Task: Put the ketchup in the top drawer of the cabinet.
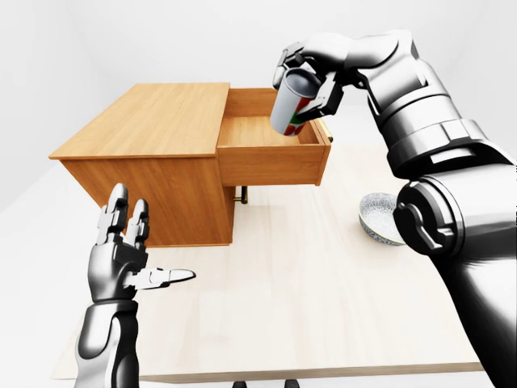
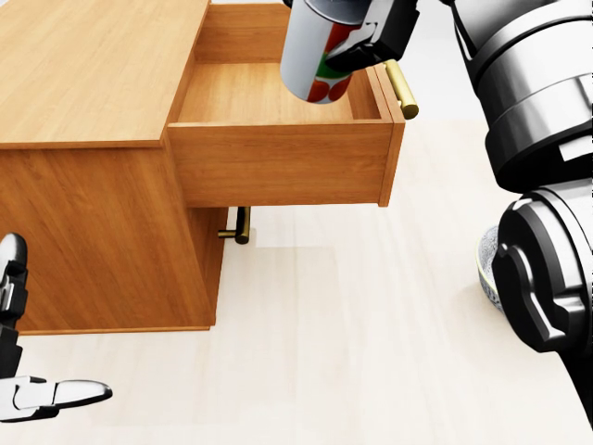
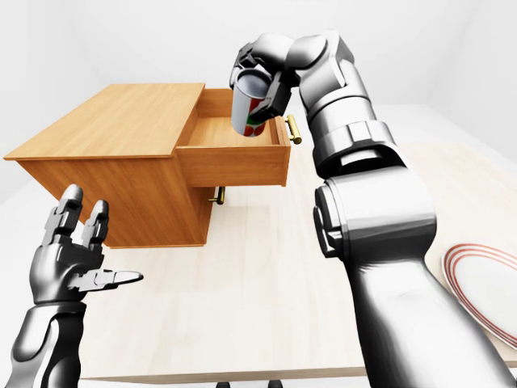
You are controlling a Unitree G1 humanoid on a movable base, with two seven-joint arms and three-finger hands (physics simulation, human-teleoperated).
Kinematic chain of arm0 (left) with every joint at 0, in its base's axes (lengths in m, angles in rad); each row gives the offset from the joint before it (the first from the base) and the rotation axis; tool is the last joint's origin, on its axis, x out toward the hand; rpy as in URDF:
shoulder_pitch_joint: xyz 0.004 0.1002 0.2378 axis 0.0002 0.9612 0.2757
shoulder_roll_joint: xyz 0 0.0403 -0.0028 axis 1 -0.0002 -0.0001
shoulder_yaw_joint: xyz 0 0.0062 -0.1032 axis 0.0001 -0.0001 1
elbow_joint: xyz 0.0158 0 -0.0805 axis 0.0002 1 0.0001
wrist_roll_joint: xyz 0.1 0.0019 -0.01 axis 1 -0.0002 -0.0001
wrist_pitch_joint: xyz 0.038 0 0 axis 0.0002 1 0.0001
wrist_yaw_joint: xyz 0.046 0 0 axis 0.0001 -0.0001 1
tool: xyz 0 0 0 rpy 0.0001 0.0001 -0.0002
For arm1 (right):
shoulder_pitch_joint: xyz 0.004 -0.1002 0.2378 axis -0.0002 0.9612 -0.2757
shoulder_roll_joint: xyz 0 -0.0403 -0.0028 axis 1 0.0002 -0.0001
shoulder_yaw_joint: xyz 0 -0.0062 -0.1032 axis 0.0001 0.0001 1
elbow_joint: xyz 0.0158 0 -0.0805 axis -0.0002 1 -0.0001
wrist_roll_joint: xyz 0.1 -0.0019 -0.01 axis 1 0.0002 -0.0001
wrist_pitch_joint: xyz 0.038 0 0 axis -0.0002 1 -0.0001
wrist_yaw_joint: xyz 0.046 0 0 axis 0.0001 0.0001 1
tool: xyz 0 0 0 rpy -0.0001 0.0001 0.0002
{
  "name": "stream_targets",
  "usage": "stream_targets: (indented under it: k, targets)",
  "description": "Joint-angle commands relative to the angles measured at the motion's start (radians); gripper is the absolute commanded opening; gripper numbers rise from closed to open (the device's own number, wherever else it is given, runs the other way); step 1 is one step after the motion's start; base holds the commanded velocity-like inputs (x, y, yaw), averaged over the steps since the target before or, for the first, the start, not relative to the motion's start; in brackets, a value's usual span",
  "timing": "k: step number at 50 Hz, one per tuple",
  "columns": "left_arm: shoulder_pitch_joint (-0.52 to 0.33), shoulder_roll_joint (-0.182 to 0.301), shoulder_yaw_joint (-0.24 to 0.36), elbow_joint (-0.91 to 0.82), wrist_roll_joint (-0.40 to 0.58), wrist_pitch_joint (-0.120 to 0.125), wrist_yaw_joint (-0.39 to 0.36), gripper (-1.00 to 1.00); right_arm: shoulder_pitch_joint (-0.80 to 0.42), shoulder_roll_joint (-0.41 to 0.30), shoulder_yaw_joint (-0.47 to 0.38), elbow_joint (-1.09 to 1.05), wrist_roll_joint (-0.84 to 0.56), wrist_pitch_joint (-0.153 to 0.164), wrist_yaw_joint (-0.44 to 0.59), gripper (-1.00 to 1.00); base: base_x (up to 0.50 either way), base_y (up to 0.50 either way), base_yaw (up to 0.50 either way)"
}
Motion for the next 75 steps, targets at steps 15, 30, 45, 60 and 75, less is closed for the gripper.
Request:
stream_targets:
  k: [15, 30, 45, 60, 75]
  targets:
    - [0.003, -0.001, -0.001, 0.021, 0.000, 0.000, -0.008, 1.00, 0.011, 0.017, -0.007, -0.004, -0.057, 0.000, -0.043, -1.00, 0.00, 0.00, 0.00]
    - [0.002, -0.001, 0.003, 0.021, -0.002, 0.000, -0.007, 1.00, 0.065, 0.039, -0.007, -0.003, -0.059, 0.000, -0.049, -1.00, 0.00, 0.00, 0.00]
    - [0.000, 0.000, 0.000, 0.037, -0.003, 0.000, -0.008, 1.00, 0.096, 0.044, -0.002, -0.004, -0.060, 0.000, -0.044, -1.00, 0.00, 0.00, 0.00]
    - [0.012, -0.005, -0.011, 0.051, 0.000, 0.000, -0.016, 1.00, 0.086, 0.034, 0.000, -0.007, -0.066, 0.000, -0.046, 1.00, 0.00, 0.00, 0.00]
    - [0.014, -0.007, -0.020, 0.065, 0.003, 0.000, -0.019, 1.00, 0.070, 0.022, 0.002, -0.010, -0.080, 0.000, -0.048, 1.00, 0.00, 0.00, 0.00]
